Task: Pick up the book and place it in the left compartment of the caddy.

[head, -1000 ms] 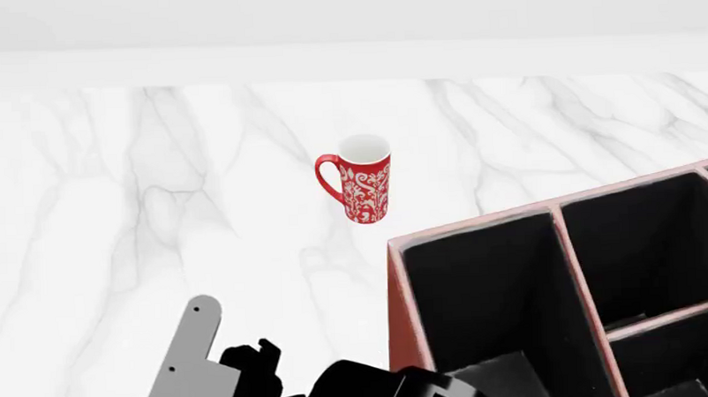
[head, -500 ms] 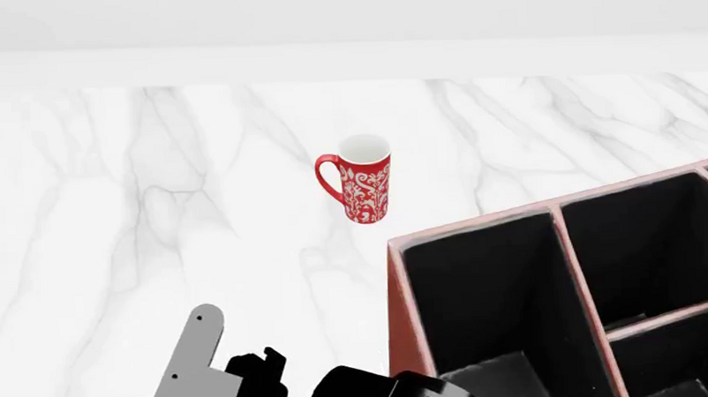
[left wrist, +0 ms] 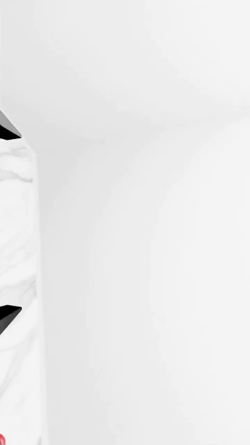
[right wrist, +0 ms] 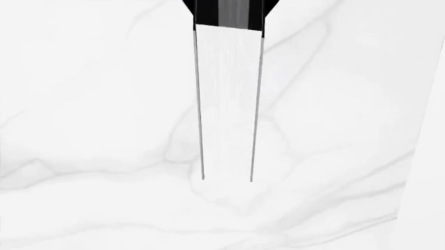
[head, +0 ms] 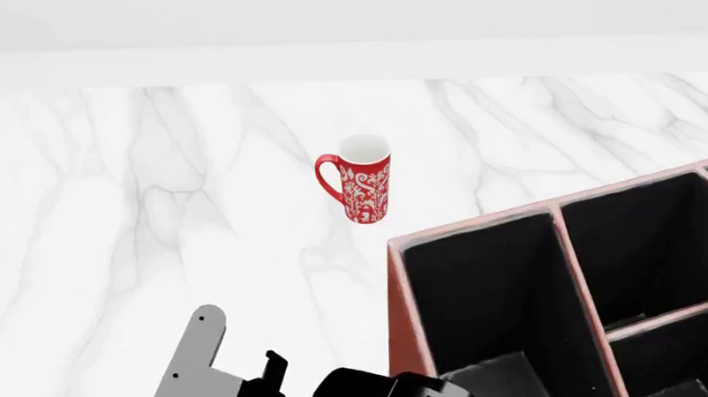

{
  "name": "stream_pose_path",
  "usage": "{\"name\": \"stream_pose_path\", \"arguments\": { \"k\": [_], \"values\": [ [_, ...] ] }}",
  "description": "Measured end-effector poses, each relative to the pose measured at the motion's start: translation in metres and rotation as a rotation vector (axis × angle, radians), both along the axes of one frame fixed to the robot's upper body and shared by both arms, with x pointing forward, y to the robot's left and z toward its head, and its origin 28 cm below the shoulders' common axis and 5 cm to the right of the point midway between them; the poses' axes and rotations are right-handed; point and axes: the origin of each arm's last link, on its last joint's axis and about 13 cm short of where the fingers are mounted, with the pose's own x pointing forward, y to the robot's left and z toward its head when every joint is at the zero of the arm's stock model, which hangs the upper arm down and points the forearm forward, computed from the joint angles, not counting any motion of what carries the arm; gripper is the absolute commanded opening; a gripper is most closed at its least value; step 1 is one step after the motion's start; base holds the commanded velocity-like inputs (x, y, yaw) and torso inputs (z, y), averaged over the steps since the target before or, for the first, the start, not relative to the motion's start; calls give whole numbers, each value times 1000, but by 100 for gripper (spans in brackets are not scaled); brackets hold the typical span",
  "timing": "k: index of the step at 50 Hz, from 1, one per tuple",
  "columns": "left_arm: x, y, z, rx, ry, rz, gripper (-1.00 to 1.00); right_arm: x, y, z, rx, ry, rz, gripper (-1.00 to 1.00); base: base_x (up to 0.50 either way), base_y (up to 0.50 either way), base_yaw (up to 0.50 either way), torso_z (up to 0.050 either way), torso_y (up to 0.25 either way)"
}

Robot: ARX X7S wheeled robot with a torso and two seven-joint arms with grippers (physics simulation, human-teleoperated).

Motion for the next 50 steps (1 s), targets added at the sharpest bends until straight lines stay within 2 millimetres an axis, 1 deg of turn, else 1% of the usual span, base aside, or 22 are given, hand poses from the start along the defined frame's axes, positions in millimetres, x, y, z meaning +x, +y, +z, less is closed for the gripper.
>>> {"name": "stream_pose_path", "arguments": {
  "k": [11,15,27,42,50],
  "values": [
    [0,0,0,0,-1,1,100,-4,0,1,-2,-3,-15,-100,0,0,0,0,0],
    [0,0,0,0,-2,2,100,-6,-1,4,2,-10,-32,-100,0,0,0,0,0],
    [-1,1,1,-1,-5,3,100,-15,-3,24,37,-3,-136,-100,0,0,0,0,1],
    [-1,1,1,-1,-7,5,100,-33,-3,51,87,-33,-267,-100,0,0,0,0,1],
    [-1,1,1,0,-5,5,100,-41,-4,64,123,-43,-302,-100,0,0,0,0,1]
  ]
}}
